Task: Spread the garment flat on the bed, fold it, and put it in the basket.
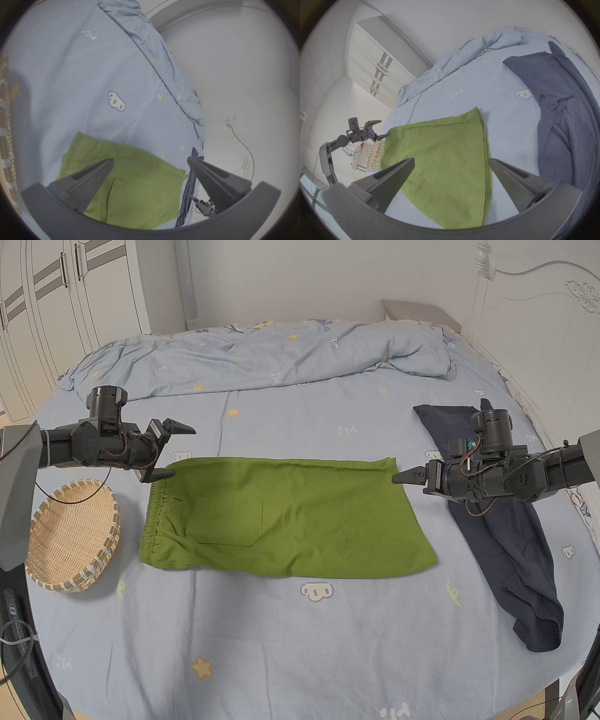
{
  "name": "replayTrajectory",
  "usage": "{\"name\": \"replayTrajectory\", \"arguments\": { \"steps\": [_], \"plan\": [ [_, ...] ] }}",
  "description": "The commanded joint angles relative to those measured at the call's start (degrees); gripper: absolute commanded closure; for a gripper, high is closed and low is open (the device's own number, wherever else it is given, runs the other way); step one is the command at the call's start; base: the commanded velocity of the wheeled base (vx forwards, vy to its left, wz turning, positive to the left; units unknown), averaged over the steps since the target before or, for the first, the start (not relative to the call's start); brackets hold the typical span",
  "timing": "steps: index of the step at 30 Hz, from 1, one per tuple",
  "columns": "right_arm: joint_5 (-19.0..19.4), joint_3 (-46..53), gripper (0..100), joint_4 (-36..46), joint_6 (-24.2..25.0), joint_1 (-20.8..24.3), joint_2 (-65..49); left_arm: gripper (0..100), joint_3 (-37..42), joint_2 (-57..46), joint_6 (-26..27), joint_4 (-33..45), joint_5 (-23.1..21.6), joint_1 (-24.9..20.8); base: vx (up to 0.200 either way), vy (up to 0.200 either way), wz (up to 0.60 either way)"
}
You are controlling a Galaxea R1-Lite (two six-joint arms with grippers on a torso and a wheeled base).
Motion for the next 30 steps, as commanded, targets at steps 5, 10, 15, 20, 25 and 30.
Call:
{"name": "replayTrajectory", "arguments": {
  "steps": [5, 10, 15, 20, 25, 30],
  "plan": [
    [6.16, 5.82, 0, 0.04, 4.25, -5.20, -5.89, 0, 27.70, -17.79, 17.24, -2.87, -5.72, 5.74, 0.000, 0.000, 0.00],
    [6.51, 8.37, 0, 0.13, 4.51, -5.37, -8.17, 0, 31.39, -16.47, 21.11, -3.92, -5.46, 6.44, 0.000, 0.000, 0.00],
    [6.69, 10.66, 0, -0.04, 4.16, -7.22, -9.75, 0, 31.65, -13.31, 23.48, -4.01, -5.02, 6.44, 0.000, 0.000, 0.00],
    [6.69, 10.92, 0, -0.04, 4.07, -6.43, -10.02, 0, 31.21, -10.93, 24.19, -4.01, -4.84, 6.00, 0.000, 0.000, 0.00],
    [6.60, 10.92, 0, 0.04, 4.07, -5.81, -9.93, 0, 31.21, -9.88, 25.33, -5.06, -4.23, 6.27, 0.000, 0.000, 0.00],
    [6.60, 10.92, 0, 0.04, 3.99, -5.72, -9.84, 0, 31.12, -8.03, 26.03, -5.68, -2.12, 6.09, 0.000, 0.000, 0.00]
  ]
}}
